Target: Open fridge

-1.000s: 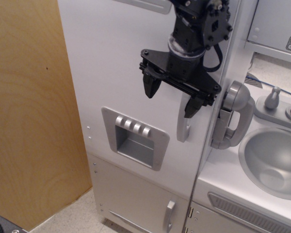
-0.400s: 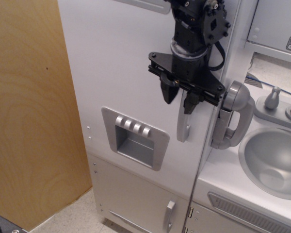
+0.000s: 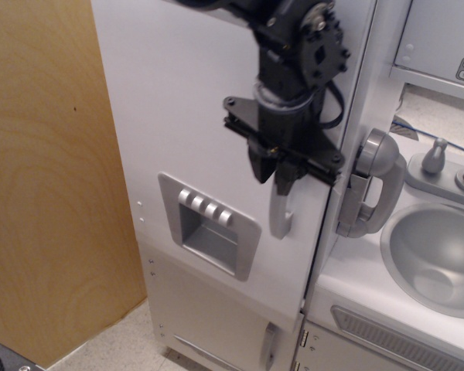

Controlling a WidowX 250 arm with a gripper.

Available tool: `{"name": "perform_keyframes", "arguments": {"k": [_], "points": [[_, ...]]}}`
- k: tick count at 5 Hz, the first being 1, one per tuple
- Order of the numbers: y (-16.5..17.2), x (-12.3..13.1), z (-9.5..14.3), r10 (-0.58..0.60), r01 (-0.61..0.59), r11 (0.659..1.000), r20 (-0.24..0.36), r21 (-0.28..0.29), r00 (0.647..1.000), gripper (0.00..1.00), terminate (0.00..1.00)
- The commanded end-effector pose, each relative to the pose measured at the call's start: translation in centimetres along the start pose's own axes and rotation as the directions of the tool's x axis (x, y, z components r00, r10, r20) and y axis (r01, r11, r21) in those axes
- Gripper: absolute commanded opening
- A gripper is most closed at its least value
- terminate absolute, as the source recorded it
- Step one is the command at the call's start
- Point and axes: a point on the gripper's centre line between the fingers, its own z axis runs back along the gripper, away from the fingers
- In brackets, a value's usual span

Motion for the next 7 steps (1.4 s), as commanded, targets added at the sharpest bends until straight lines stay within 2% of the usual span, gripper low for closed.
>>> {"name": "perform_keyframes", "arguments": {"k": [1,2,3,4,5,6,7], "points": [[0.6,-2.2,3.8,-0.087,0.087,0.996,-0.016,-0.023,0.996,1.0,0.0],[-0.8,-3.7,5.3,-0.251,0.251,0.968,-0.057,-0.011,0.966,1.0,0.0],[-3.5,-3.9,6.1,-0.29,0.29,0.957,-0.027,0.005,0.957,1.0,0.0],[-6.2,-3.5,6.1,-0.312,0.312,0.95,-0.03,-0.006,0.949,1.0,0.0],[-9.3,-3.3,5.6,-0.327,0.326,0.945,-0.089,-0.021,0.941,1.0,0.0],[-10.9,-2.1,5.4,-0.314,0.313,0.949,-0.089,-0.025,0.945,1.0,0.0],[-12.6,0.1,4.9,-0.306,0.303,0.952,-0.102,-0.051,0.946,1.0,0.0]]}}
